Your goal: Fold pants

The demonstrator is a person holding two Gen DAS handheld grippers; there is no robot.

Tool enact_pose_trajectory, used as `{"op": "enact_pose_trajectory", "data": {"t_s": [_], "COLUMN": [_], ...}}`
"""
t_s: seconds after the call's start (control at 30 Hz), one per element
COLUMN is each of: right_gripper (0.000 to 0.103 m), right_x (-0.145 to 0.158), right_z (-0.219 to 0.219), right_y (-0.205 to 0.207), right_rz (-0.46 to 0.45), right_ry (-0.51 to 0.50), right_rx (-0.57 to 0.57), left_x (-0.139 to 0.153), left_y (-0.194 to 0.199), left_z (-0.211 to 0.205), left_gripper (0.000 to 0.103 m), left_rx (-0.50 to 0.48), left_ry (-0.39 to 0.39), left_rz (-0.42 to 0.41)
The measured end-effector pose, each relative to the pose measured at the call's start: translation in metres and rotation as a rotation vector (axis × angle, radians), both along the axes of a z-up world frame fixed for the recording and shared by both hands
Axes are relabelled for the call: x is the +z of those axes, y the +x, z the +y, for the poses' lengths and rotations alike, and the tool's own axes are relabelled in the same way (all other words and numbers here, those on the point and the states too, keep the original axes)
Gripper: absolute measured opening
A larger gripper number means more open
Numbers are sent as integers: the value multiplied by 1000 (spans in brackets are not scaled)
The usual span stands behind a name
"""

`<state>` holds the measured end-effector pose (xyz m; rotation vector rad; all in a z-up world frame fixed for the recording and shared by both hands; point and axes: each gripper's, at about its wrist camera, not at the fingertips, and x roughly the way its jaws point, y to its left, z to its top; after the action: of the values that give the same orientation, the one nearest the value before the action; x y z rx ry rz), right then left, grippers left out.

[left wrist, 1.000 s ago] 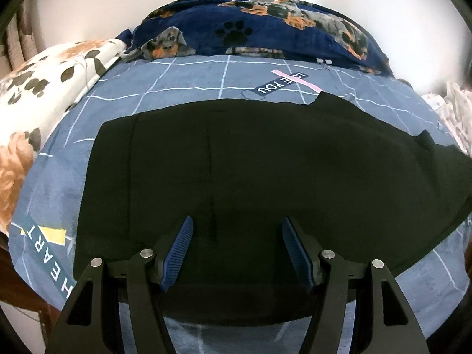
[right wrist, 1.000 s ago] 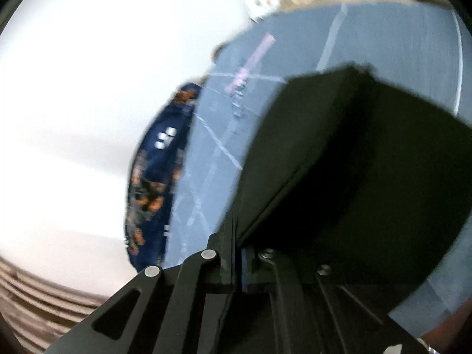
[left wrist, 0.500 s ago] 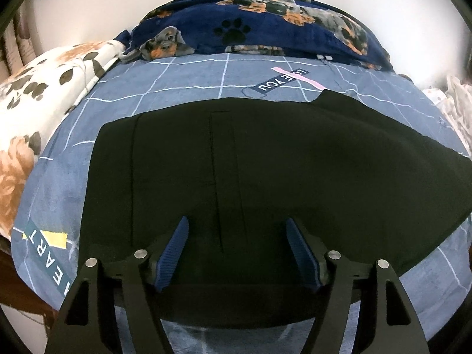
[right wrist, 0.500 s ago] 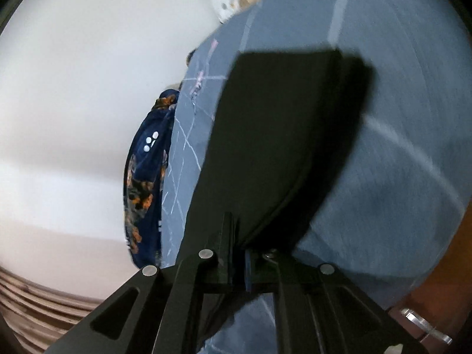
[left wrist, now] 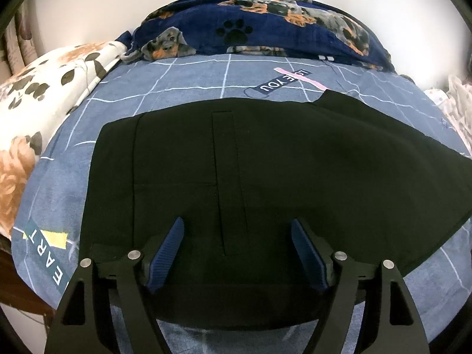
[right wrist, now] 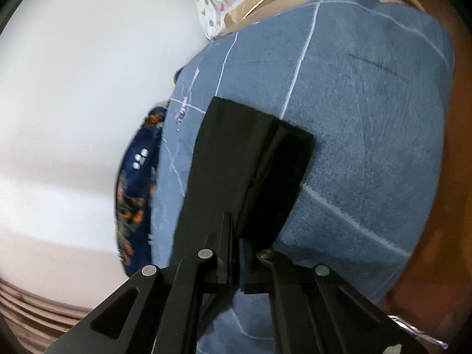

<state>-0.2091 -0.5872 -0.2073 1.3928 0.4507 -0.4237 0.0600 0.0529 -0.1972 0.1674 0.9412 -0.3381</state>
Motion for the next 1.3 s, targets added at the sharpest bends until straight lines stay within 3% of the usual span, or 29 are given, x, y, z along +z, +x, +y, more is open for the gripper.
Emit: {"op": "enact_pose_trajectory", "data": {"t_s": [0.1, 0.17, 0.2, 0.23, 0.3, 0.33, 0.43, 0.57, 0.7, 0.97, 1.1, 1.2, 1.3], "right_gripper": [3, 10, 12, 21, 26, 26, 11, 9, 9, 7, 12, 13, 23], "right_x": [2, -3, -6, -7, -3, -1, 6, 14, 10, 12, 30, 34, 32], "right_z": [-4, -8, -11, -13, -19, -21, -28, -31, -33, -28, -25, -28, -34], "right_y": [4, -6, -17, -27, -55, -61, -63, -54, -67, -48, -27, -22, -23], "right_rz": [5, -65, -128, -168, -197, -172, -87, 18, 9, 85, 186, 142, 112], "right_ry": [-12, 33, 63, 77, 41, 19, -35, -110, -107, -154, -241, -230, -184], "right_rx": [28, 14, -38, -74, -184, -202, -166, -104, -139, -41, 17, 17, 1], "left_x": [0, 0, 0, 0, 0, -1, -1, -1, -1, -1, -1, -1, -1], "left_y": [0, 0, 0, 0, 0, 0, 0, 0, 1, 0, 1, 0, 0], "left_z": [-1, -1, 0, 0, 0, -1, -1, -1, -1, -2, -2, -2, -3], "left_gripper": [76, 76, 76, 77, 78, 78, 80, 81, 82, 84, 85, 85, 85], "left_rx": [1, 1, 1, 1, 0, 0, 1, 2, -1, 0, -2, -3, -1], "left_ry": [-2, 1, 1, 0, 0, 0, 1, 1, 2, 3, 4, 3, 4], "left_rz": [-1, -1, 0, 1, 0, 0, -1, 0, 0, 0, 0, 0, 0]}}
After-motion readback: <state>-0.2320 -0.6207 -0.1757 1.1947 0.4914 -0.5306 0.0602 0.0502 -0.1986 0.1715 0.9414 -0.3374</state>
